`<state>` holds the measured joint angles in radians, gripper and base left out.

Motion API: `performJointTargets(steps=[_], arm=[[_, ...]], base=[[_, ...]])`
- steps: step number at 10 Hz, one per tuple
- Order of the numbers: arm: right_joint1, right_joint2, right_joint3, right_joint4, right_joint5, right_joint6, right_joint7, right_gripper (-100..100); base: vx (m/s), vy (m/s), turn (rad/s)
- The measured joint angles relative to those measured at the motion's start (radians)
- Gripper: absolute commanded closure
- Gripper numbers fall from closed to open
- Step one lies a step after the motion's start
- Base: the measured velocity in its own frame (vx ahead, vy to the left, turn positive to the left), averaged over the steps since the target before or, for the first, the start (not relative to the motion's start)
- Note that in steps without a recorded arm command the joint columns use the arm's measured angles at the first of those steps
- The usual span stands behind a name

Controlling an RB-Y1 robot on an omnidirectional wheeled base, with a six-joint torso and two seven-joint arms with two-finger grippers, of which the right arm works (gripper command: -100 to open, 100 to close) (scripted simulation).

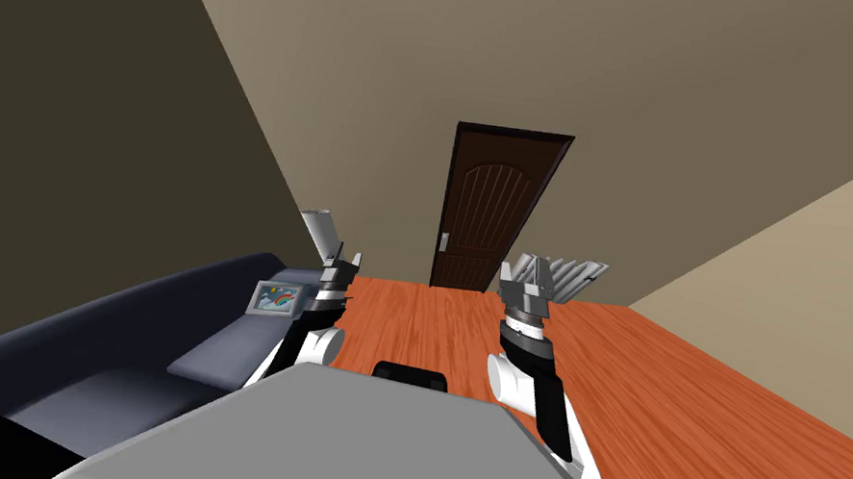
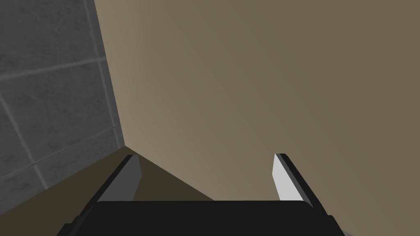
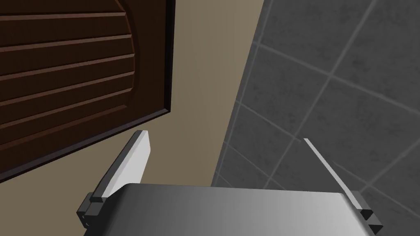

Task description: Pull the door open

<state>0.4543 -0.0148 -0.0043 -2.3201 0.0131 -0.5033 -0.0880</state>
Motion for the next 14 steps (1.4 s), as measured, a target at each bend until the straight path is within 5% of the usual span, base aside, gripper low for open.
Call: performJointTargets(steps=[7, 14], arm=[[-0.040, -0.044, -0.027, 0.127, 0.127, 0.002, 0.102, -100], [-0.070, -0.068, -0.048, 0.254, 0.265, 0.001, 0.213, -100]], base=[[0.187, 0.026, -0.023], [0.140, 0.032, -0.024]])
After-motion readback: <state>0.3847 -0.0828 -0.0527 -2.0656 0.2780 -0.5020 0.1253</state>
